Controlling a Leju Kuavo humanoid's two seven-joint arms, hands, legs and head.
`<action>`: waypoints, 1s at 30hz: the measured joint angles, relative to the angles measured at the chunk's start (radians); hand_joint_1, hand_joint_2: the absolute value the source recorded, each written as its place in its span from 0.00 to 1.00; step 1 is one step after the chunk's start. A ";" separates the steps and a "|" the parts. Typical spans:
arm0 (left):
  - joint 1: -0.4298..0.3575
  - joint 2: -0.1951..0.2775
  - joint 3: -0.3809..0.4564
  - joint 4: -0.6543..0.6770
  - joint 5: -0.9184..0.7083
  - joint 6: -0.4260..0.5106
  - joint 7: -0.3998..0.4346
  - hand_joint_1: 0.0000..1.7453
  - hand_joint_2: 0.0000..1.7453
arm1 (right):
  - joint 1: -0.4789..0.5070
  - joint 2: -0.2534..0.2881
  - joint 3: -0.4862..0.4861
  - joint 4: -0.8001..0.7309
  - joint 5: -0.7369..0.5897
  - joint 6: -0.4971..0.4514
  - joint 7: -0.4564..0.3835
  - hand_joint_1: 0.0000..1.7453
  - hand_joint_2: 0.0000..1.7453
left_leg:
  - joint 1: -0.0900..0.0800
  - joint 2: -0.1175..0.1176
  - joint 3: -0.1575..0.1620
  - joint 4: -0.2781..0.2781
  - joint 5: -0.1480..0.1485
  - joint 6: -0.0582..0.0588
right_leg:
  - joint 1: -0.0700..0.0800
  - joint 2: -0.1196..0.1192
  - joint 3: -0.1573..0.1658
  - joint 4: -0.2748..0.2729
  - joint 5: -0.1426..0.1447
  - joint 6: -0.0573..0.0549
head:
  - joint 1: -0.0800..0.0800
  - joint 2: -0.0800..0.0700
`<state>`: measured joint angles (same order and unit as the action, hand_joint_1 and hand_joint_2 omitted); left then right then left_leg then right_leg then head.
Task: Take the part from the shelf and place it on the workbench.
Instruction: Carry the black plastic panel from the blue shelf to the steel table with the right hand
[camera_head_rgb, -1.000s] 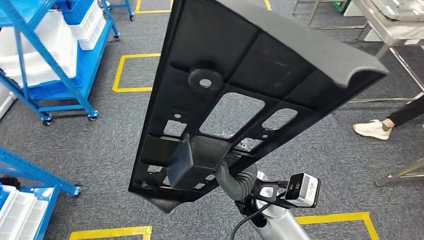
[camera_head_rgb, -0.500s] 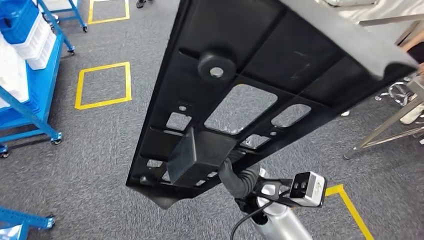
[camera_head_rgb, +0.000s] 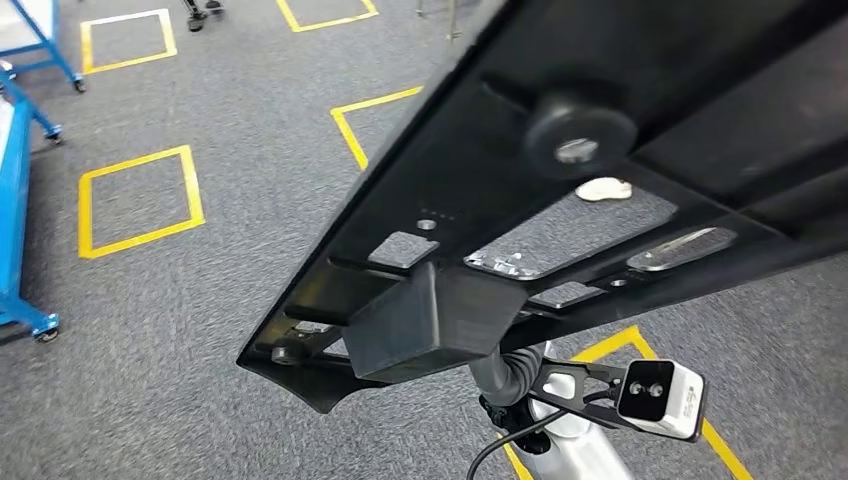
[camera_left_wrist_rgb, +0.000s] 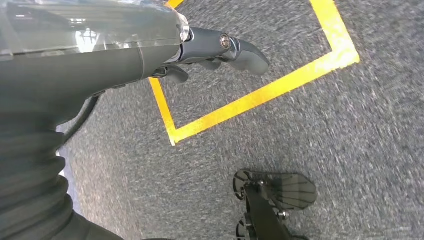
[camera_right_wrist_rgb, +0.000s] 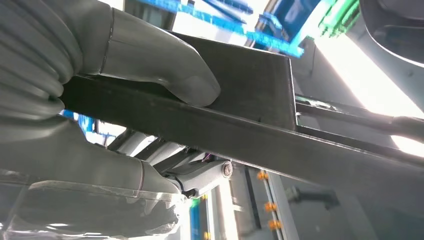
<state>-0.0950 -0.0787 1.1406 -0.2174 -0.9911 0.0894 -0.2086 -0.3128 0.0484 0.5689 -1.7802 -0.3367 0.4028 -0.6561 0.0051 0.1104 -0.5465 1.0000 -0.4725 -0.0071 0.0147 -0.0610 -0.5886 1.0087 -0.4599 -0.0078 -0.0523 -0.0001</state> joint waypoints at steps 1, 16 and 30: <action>-0.002 0.000 0.000 0.000 -0.003 0.000 0.001 0.00 1.00 | 0.002 0.000 -0.002 -0.004 0.001 -0.001 0.001 1.00 1.00 | 0.001 0.006 0.002 0.000 -0.003 -0.005 | -0.003 0.013 0.000 -0.003 0.003 -0.004 | 0.000 0.000; 0.000 -0.008 0.000 0.000 -0.003 0.013 0.017 0.00 1.00 | 0.052 -0.002 -0.007 -0.015 0.004 0.013 -0.006 1.00 1.00 | 0.019 -0.167 -0.022 0.020 0.002 -0.006 | -0.020 0.195 -0.007 0.007 0.004 0.013 | 0.000 0.000; -0.002 -0.033 0.000 0.000 -0.003 0.022 0.026 0.00 1.00 | 0.164 -0.003 -0.045 -0.018 0.079 0.091 -0.009 1.00 1.00 | -0.005 -0.007 0.003 0.010 -0.016 0.015 | 0.008 -0.015 -0.006 0.008 0.000 -0.007 | 0.000 0.000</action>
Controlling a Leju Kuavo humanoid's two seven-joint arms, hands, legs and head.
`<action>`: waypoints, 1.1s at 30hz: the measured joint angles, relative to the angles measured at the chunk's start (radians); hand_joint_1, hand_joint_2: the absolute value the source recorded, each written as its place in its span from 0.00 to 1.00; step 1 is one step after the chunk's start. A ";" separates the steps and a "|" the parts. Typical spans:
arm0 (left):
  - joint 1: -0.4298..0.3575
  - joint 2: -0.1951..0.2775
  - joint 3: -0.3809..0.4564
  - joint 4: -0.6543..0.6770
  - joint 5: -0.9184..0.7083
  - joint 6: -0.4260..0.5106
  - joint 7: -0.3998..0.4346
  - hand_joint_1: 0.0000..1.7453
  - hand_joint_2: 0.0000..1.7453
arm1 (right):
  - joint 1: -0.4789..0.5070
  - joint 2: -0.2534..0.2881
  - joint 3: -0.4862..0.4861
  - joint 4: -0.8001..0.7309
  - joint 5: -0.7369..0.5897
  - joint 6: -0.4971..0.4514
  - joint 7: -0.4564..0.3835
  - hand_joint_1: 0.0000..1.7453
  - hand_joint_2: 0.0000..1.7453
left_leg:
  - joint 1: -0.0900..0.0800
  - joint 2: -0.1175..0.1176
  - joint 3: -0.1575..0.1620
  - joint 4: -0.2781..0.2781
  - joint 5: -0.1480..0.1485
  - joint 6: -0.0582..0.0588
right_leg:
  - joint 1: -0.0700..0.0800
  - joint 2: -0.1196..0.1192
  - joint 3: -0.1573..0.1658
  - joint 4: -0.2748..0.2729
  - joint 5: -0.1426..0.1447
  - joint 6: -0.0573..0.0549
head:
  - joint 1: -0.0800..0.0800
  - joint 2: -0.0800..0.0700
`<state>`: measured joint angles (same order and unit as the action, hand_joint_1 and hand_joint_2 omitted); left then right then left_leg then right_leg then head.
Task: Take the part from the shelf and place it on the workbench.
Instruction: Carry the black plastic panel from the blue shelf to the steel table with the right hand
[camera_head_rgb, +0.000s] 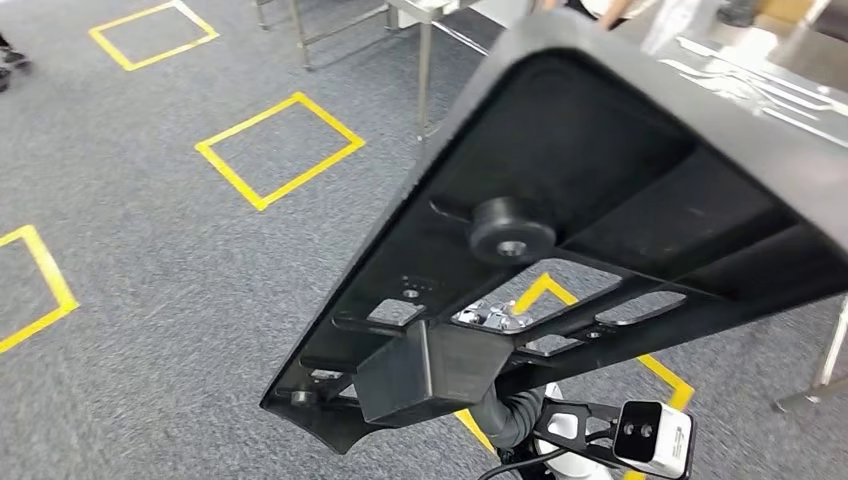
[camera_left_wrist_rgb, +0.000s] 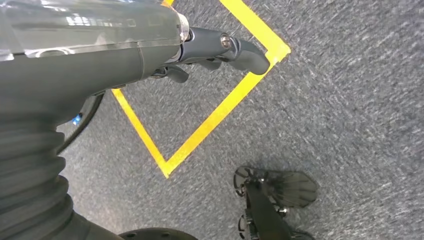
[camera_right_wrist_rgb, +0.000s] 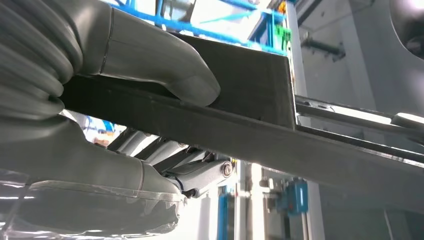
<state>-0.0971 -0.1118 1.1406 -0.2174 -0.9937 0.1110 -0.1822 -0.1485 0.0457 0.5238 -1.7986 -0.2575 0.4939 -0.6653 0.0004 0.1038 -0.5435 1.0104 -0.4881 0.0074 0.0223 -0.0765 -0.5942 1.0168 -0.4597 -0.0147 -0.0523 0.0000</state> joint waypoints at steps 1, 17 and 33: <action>-0.001 -0.001 0.000 0.000 0.000 0.000 0.000 0.00 1.00 | 0.005 0.001 -0.002 -0.001 0.002 0.000 0.000 1.00 1.00 | 0.000 0.012 0.004 -0.002 -0.001 -0.005 | 0.000 0.013 0.000 -0.005 0.003 -0.002 | 0.000 0.000; 0.001 -0.005 0.000 0.000 -0.010 -0.001 0.004 0.00 1.00 | 0.080 0.032 -0.048 -0.016 0.045 0.055 0.000 1.00 1.00 | 0.024 -0.160 -0.008 0.013 -0.001 -0.016 | -0.030 0.209 -0.004 0.003 0.011 0.027 | 0.000 0.000; -0.004 -0.007 0.000 0.000 -0.010 -0.020 -0.009 0.00 1.00 | 0.088 0.052 -0.070 -0.030 0.063 0.059 0.000 1.00 1.00 | 0.005 0.005 0.017 0.000 -0.016 -0.012 | -0.006 0.033 0.004 -0.009 0.007 0.003 | 0.000 0.000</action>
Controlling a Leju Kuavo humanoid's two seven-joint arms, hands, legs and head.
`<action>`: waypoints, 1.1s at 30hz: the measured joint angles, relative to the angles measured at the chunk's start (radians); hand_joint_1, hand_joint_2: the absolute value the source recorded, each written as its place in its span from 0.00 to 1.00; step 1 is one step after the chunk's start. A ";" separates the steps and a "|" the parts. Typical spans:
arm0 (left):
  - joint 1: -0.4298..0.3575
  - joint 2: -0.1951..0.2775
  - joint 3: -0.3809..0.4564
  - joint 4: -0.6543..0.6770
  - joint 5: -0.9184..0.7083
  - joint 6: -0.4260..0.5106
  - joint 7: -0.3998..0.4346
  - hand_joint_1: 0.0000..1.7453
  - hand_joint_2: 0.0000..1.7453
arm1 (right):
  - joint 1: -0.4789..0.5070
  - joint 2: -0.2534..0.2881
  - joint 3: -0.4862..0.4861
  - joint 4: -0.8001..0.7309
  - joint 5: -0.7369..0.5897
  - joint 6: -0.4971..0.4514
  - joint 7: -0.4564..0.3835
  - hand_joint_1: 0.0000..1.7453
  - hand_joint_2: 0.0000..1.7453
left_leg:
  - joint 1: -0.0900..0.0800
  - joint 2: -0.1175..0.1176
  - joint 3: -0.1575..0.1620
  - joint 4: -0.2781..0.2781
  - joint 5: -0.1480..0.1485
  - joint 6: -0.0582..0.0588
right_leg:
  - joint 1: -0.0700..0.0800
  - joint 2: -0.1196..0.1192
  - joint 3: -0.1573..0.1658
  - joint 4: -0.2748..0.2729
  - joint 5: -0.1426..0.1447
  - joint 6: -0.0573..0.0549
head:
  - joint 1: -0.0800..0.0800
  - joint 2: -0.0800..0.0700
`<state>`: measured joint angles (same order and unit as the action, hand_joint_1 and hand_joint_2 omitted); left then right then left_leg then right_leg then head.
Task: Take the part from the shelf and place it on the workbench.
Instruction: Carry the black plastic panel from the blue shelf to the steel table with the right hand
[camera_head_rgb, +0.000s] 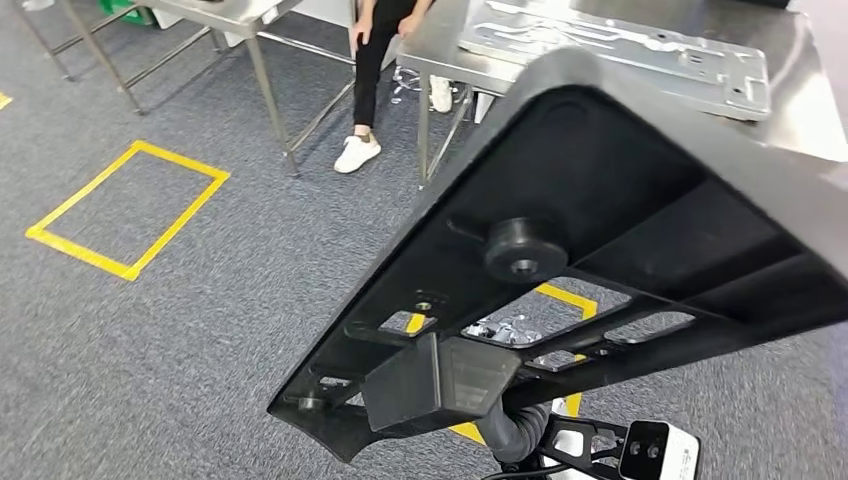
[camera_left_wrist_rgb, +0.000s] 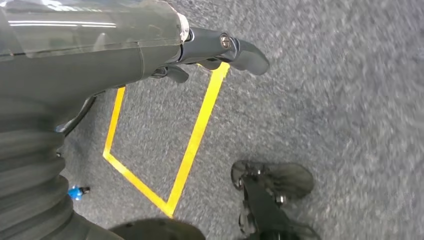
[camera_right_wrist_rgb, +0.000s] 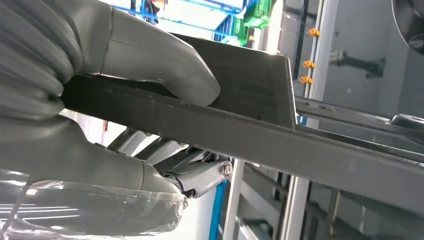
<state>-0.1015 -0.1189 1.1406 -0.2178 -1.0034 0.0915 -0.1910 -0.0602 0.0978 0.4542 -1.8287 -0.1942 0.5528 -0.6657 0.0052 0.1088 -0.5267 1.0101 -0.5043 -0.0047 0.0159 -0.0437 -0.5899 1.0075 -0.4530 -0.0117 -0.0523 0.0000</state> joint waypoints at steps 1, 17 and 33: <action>-0.002 0.001 0.000 0.000 0.000 -0.002 0.000 0.00 1.00 | -0.002 0.001 0.000 -0.001 -0.001 -0.004 0.000 1.00 1.00 | 0.001 -0.018 -0.001 0.011 -0.010 -0.004 | -0.004 0.011 0.005 -0.007 0.004 -0.004 | 0.000 0.000; -0.007 0.007 -0.001 0.000 -0.010 -0.009 0.022 0.00 1.00 | -0.013 0.007 -0.006 -0.018 -0.012 -0.031 0.001 1.00 1.00 | 0.025 -0.139 -0.032 0.015 0.020 0.012 | -0.025 0.131 -0.027 0.051 -0.022 0.041 | 0.000 0.000; -0.014 0.003 0.000 0.000 0.000 -0.018 0.021 0.00 1.00 | 0.004 0.008 -0.008 -0.018 -0.004 -0.023 0.000 1.00 1.00 | 0.012 -0.047 -0.017 0.063 -0.051 -0.015 | -0.014 0.018 -0.004 -0.008 0.014 -0.006 | 0.000 0.000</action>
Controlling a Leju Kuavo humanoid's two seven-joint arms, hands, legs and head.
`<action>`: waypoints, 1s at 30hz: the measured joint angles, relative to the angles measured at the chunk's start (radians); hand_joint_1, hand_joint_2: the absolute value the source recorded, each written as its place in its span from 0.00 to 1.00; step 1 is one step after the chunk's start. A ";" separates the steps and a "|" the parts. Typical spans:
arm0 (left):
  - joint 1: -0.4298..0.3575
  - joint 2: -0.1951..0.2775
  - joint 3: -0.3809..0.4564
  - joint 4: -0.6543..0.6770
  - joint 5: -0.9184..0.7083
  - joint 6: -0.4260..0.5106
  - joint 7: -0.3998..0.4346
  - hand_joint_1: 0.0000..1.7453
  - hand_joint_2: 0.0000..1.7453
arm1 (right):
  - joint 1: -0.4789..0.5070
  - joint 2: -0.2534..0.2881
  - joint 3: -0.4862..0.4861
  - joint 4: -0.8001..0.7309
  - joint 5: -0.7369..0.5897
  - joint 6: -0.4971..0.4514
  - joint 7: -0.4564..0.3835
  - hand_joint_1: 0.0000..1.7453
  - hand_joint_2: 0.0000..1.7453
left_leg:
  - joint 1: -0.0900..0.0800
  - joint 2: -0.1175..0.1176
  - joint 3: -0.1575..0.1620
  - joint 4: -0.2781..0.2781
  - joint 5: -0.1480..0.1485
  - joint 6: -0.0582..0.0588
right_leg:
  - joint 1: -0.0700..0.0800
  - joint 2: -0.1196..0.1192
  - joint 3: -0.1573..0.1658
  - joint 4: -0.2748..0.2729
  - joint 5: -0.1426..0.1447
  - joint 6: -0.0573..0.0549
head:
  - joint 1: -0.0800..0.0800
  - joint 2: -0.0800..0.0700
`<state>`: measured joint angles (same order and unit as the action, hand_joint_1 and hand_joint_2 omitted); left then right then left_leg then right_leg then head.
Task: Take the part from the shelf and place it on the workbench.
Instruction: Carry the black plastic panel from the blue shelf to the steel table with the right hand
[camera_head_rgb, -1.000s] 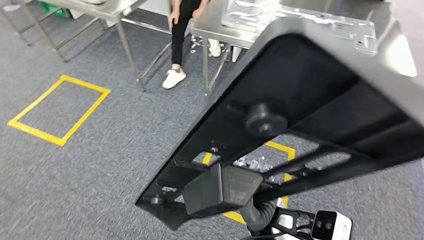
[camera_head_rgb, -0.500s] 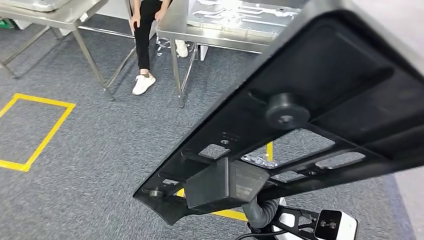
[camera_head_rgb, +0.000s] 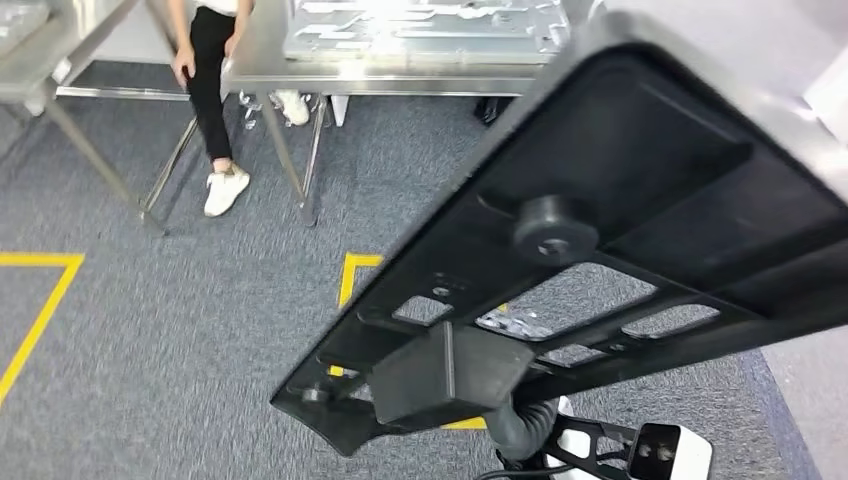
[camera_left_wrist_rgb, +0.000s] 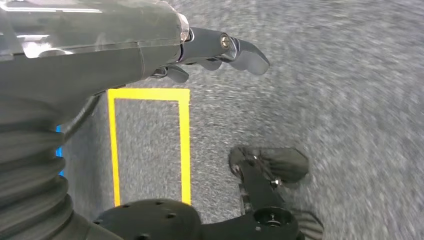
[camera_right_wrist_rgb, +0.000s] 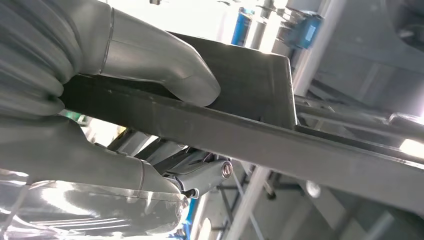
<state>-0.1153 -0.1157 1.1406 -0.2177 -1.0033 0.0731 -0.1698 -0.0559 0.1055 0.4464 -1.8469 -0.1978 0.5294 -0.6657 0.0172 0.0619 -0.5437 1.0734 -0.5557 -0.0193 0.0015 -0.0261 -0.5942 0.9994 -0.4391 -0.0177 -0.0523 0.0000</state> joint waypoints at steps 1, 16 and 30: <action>0.001 0.000 0.000 0.000 0.000 -0.001 -0.001 0.00 1.00 | 0.000 0.001 0.000 0.001 0.002 -0.001 0.000 1.00 1.00 | 0.001 -0.029 -0.027 0.058 -0.029 -0.001 | 0.000 0.008 0.002 -0.002 0.000 -0.003 | 0.000 0.000; 0.000 0.006 0.000 0.000 -0.012 -0.025 0.009 0.00 1.00 | -0.002 0.002 -0.012 -0.002 0.023 -0.020 0.000 1.00 1.00 | 0.003 -0.062 -0.030 -0.050 0.083 0.043 | -0.001 0.044 -0.039 0.127 -0.087 0.044 | 0.000 0.000; -0.002 0.006 0.000 0.000 -0.013 -0.025 0.001 0.00 1.00 | 0.012 0.001 -0.024 -0.017 0.034 -0.019 0.000 1.00 1.00 | 0.001 -0.051 -0.015 -0.018 0.036 0.006 | -0.005 0.028 0.018 -0.006 -0.011 0.008 | 0.000 0.000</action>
<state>-0.1172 -0.1100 1.1406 -0.2178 -1.0164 0.0481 -0.1693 -0.0439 0.1069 0.4222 -1.8639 -0.1639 0.5102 -0.6657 0.0184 0.0110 -0.5585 1.0551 -0.5195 -0.0134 -0.0039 0.0022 -0.5764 0.9936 -0.4502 -0.0092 -0.0523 0.0000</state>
